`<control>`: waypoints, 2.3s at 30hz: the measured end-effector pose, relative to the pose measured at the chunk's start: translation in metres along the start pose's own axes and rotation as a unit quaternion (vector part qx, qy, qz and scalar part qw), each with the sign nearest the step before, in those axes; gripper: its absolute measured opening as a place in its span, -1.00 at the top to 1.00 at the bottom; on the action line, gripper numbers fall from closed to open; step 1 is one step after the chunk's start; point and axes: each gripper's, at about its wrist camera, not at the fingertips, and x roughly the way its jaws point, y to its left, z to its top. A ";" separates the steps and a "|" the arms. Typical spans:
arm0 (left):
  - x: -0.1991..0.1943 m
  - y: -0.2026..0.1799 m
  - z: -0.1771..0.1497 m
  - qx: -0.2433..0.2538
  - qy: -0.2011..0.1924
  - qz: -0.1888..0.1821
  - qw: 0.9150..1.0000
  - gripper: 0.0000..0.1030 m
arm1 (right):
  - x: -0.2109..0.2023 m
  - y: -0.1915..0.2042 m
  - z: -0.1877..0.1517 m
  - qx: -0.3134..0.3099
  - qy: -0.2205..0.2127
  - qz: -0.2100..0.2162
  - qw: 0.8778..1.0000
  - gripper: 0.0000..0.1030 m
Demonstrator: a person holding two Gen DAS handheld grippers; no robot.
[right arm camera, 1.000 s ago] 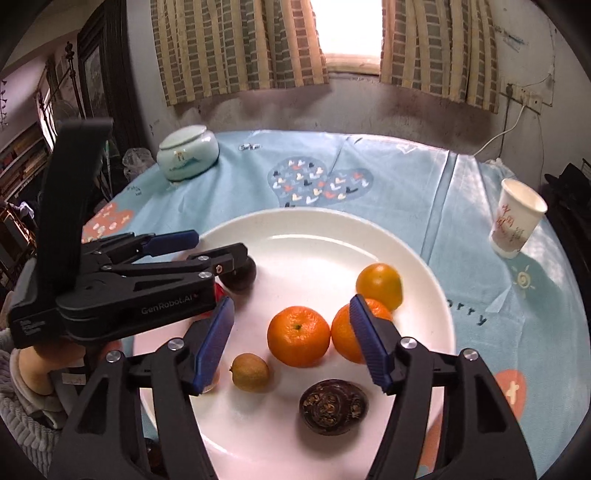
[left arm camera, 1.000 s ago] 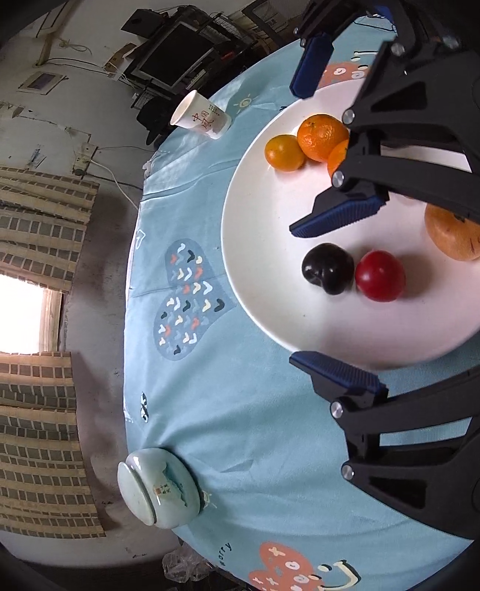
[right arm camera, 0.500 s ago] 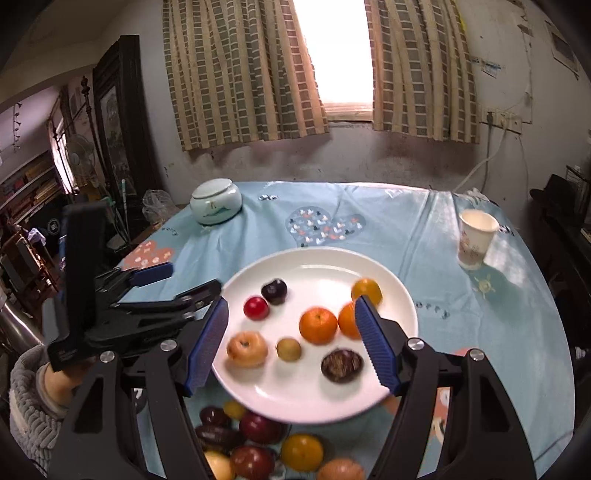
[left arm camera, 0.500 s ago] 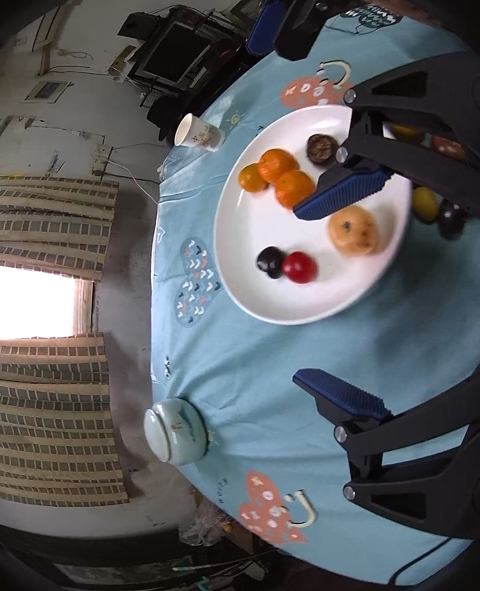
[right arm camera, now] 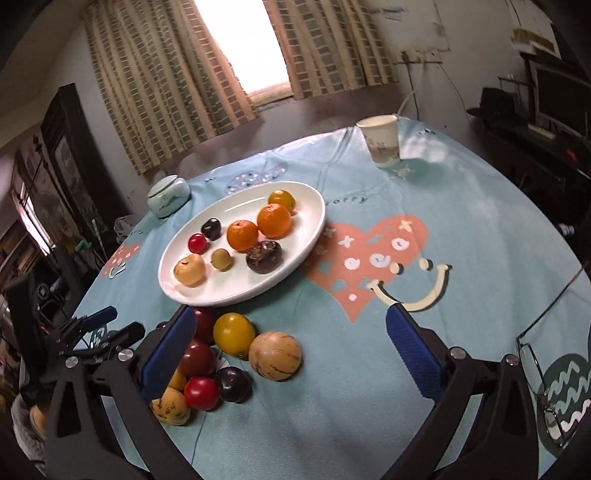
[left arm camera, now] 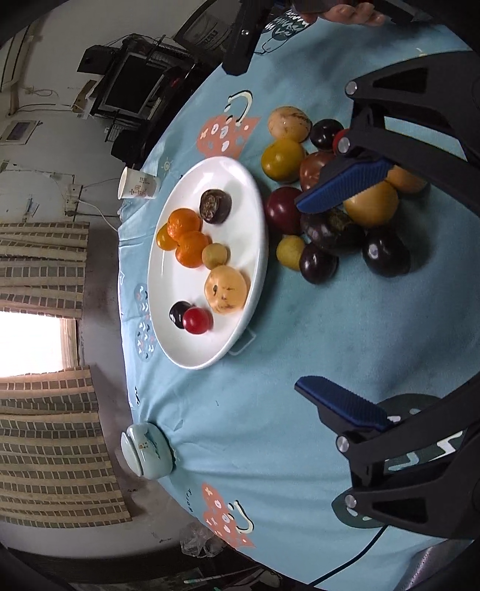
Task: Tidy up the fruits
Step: 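Move the left tool back to the fruit pile toward a large dark purple fruit, then grasp the large dark purple fruit with the left tool while the right grasps a speckled round fruit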
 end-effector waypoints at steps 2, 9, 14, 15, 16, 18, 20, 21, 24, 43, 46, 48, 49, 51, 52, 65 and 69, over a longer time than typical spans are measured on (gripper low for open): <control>0.005 -0.009 0.000 0.015 0.004 -0.003 1.000 -0.78 | 0.002 0.000 0.001 0.001 0.008 0.004 1.000 -0.97; 0.026 -0.009 0.000 0.032 0.036 0.030 0.998 -0.84 | -0.001 0.002 -0.001 -0.004 0.007 0.002 1.000 -0.97; 0.005 0.029 -0.003 -0.012 0.017 0.064 0.998 -0.88 | -0.003 0.000 0.000 0.002 0.005 0.004 1.000 -0.97; -0.002 0.036 -0.005 -0.022 0.008 0.060 0.998 -0.88 | -0.003 0.000 0.000 0.002 0.005 0.004 1.000 -0.97; -0.007 0.041 -0.007 -0.029 0.004 0.054 0.998 -0.88 | -0.003 -0.001 0.000 0.002 0.005 0.004 1.000 -0.97; -0.012 0.048 -0.016 -0.036 0.004 0.057 0.998 -0.88 | -0.003 -0.001 0.001 0.001 0.005 0.005 1.000 -0.97; -0.010 0.052 -0.020 -0.040 0.012 0.065 0.997 -0.88 | -0.002 -0.001 0.001 -0.001 0.006 0.006 1.000 -0.97; -0.009 0.052 -0.019 -0.042 0.012 0.062 0.997 -0.88 | -0.002 -0.001 0.001 -0.002 0.006 0.006 1.000 -0.97; -0.009 0.048 -0.020 -0.031 0.012 0.054 0.998 -0.88 | -0.002 -0.001 0.000 -0.001 0.007 0.004 1.000 -0.97; 0.000 0.030 -0.026 0.001 0.041 -0.028 0.999 -0.47 | 0.004 0.001 -0.002 -0.006 0.018 0.001 1.000 -0.97; 0.007 0.031 -0.024 -0.009 0.045 -0.052 0.998 -0.47 | 0.005 0.001 -0.003 -0.007 0.021 -0.001 1.000 -0.97; 0.012 0.035 -0.023 -0.027 0.055 -0.080 0.995 -0.48 | 0.005 0.001 -0.003 -0.008 0.020 -0.002 1.000 -0.97; 0.013 0.037 -0.024 -0.036 0.060 -0.090 0.994 -0.48 | 0.005 0.001 -0.003 -0.008 0.020 -0.001 1.000 -0.97; 0.013 0.041 -0.028 -0.051 0.068 -0.104 0.991 -0.48 | 0.005 0.001 -0.003 -0.007 0.021 -0.001 1.000 -0.97; 0.013 0.043 -0.029 -0.055 0.069 -0.106 0.990 -0.48 | 0.005 0.001 -0.003 -0.006 0.021 -0.001 1.000 -0.97; 0.008 0.054 -0.036 -0.046 0.078 -0.017 0.996 -0.37 | 0.006 0.003 -0.002 -0.014 0.022 -0.001 1.000 -0.97; 0.009 0.053 -0.035 -0.040 0.077 -0.023 0.996 -0.03 | 0.007 0.001 -0.002 -0.012 0.023 -0.004 1.000 -0.97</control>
